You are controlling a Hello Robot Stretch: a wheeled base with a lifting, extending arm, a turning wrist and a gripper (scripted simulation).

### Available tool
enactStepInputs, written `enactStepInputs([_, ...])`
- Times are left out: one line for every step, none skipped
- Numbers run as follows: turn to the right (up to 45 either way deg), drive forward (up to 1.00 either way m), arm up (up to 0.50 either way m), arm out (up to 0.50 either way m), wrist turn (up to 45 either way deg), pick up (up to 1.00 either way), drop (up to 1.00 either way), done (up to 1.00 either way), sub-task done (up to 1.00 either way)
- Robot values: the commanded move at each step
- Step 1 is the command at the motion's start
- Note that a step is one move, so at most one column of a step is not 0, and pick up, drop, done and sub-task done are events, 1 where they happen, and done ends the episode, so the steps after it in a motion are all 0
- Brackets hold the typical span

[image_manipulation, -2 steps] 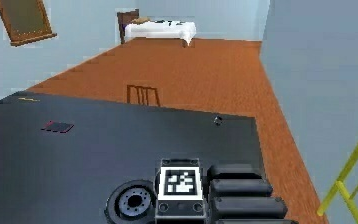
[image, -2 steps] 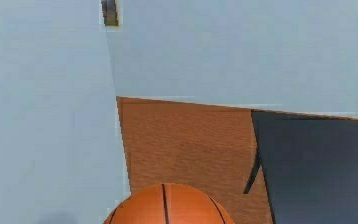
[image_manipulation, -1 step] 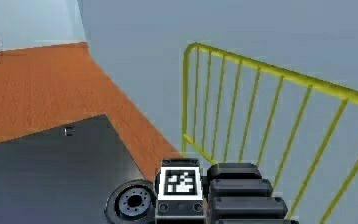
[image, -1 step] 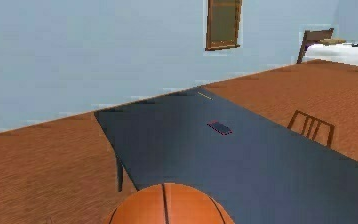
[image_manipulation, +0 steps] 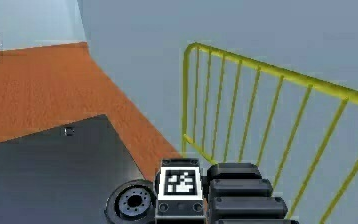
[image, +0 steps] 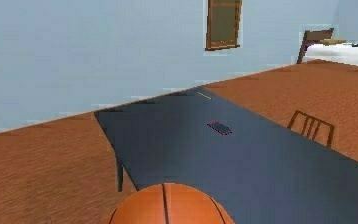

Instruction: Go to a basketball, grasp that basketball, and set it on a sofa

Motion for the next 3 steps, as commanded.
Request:
enactStepInputs([45.0, 0.0, 0.0, 0.0, 0.0, 0.0, 0.0, 0.0, 0.0])
enactStepInputs([45.0, 0.0, 0.0, 0.0, 0.0, 0.0, 0.0, 0.0, 0.0])
enactStepInputs([-45.0, 0.0, 0.0, 0.0, 0.0, 0.0, 0.0, 0.0, 0.0])
